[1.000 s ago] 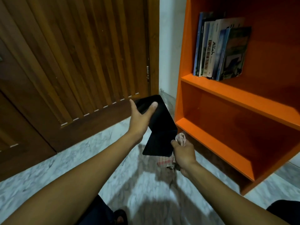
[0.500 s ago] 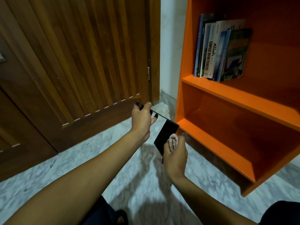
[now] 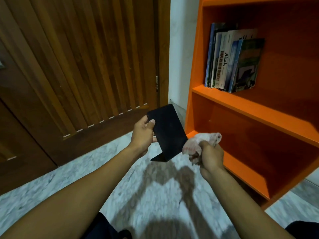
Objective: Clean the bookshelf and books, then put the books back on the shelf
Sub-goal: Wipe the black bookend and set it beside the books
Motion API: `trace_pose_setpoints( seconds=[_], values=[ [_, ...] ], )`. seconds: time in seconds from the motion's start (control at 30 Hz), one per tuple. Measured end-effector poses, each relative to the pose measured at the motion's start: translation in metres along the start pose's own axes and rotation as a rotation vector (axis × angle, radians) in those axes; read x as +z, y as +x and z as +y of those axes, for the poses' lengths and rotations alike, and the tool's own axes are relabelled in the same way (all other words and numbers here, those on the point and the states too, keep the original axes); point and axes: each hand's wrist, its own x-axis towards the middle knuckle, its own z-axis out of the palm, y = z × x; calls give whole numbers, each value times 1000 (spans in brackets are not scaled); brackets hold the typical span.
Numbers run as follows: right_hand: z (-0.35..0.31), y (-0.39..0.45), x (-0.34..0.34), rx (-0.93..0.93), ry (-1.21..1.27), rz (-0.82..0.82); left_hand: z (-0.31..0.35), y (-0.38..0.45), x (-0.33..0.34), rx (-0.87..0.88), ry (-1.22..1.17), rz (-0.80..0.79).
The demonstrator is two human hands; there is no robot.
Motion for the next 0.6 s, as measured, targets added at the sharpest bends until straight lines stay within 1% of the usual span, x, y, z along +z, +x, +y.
trace_pose_setpoints(
  seconds=[0.1,0.23,0.33,0.4,0.47,0.53,0.6],
  values=[
    [-27,2,18,-43,35,-55,0,-4,5,5,50,-49],
    [-29,3,59,-74,13,-1,3,-12,16,31,127,-141],
    [-29,-4,81,-148,-41,-35,3,-17,23,67,157,-189],
    [-29,-10,85,-294,-203,-76,5,-16,23,93,158,-181],
    [-25,-16,83,-475,-422,-177,7,-15,22,92,141,-174],
    [-18,-23,78,-580,-665,-266,9,-16,21,73,139,-174],
    [-14,-27,74,-671,-792,-313,8,-16,18,57,144,-177]
  ],
)
